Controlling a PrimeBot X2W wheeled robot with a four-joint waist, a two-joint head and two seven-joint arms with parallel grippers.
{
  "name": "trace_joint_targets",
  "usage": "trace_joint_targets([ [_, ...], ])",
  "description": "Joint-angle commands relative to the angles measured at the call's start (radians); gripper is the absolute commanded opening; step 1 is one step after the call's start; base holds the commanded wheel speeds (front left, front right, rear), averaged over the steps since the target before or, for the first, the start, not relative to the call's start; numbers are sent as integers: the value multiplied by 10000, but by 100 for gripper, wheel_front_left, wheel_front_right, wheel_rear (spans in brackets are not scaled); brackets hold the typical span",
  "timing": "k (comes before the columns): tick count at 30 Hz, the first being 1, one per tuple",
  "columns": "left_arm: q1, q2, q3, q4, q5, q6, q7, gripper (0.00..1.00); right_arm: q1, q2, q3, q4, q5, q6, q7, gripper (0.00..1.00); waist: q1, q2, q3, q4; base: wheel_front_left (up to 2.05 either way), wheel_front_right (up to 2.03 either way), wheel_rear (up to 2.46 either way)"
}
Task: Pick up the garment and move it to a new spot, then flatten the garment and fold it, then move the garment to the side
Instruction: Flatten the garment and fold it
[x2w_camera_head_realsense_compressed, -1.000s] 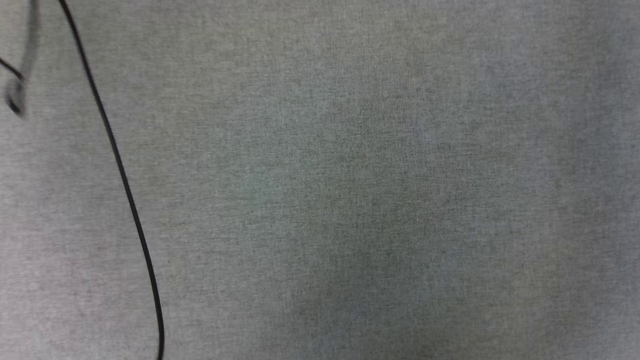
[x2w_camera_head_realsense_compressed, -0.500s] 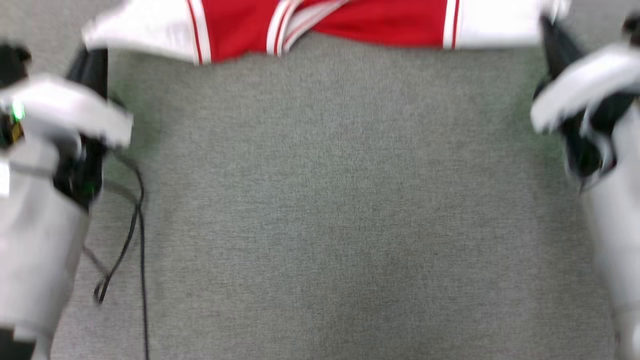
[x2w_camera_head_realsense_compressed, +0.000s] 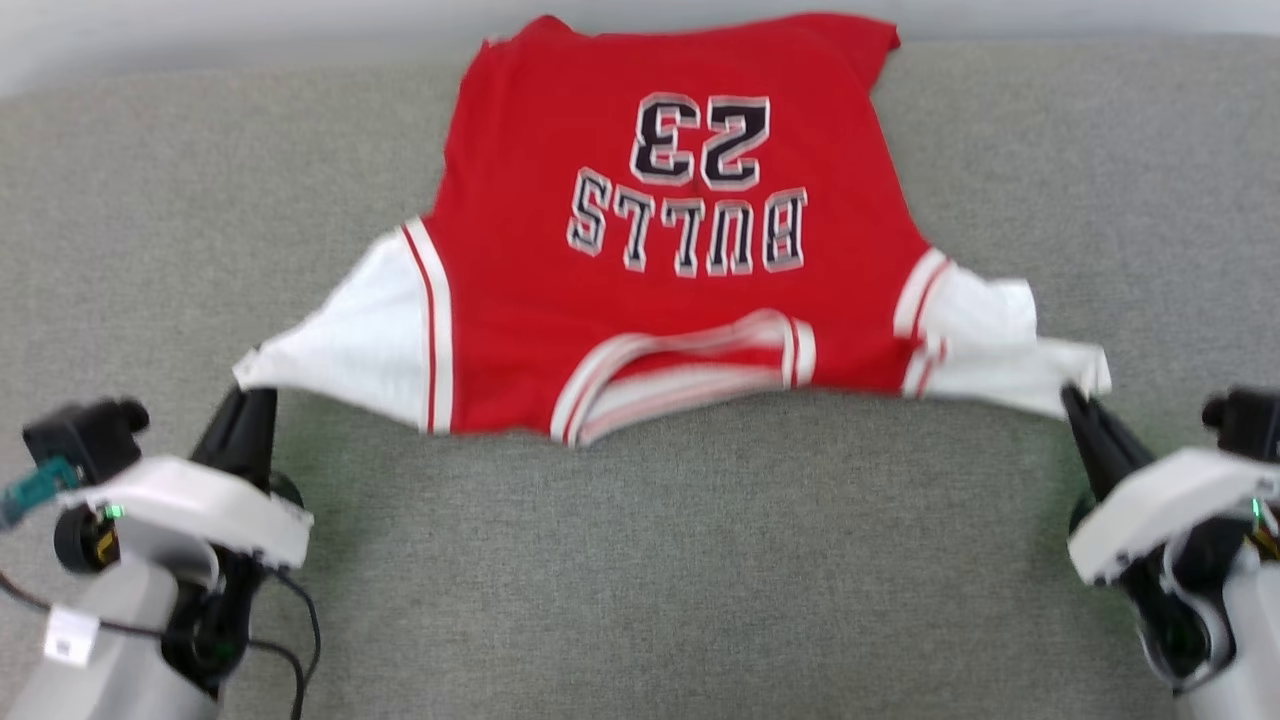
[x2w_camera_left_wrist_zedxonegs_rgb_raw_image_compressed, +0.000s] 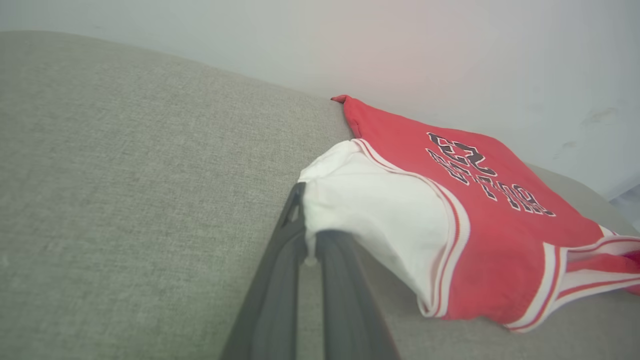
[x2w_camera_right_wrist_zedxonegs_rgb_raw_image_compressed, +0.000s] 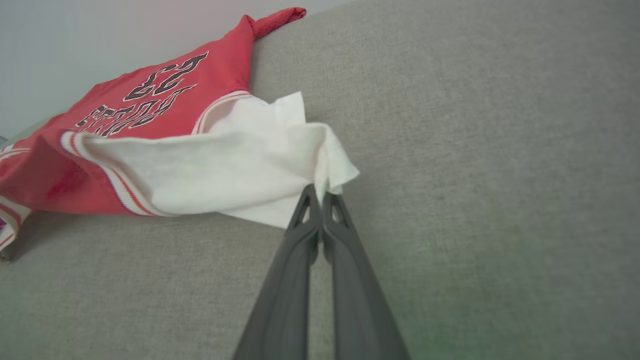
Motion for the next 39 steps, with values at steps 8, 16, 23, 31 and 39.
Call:
trace_joint_targets([
  [8,2961,173,322,-1808,348,1104,-69,0,2877,804,-1016,-1630,-786,-11,863,0,3,-1,-1101,-112,0,0,0],
  [16,5118,219,169,-2896,505,2105,53,0,4806,1136,-1568,-2409,-1614,-12,1414,0,3,-1,-1588,-26,0,0,0],
  [23,5758,-102,-60,-3191,828,2216,-11,0,5503,1408,-1855,-2785,-2309,-12,1836,19,3,-1,-1658,128,0,0,0],
  [31,4956,-271,9,-3607,1441,1929,-53,0,4380,1533,-1667,-3828,-2037,-9,1742,100,3,-1,-1100,305,0,0,0],
  [39,4051,-278,217,-4297,2133,1782,-65,0,1567,1145,-2298,-3824,-2437,-9,1890,100,3,-1,-178,502,0,0,0],
])
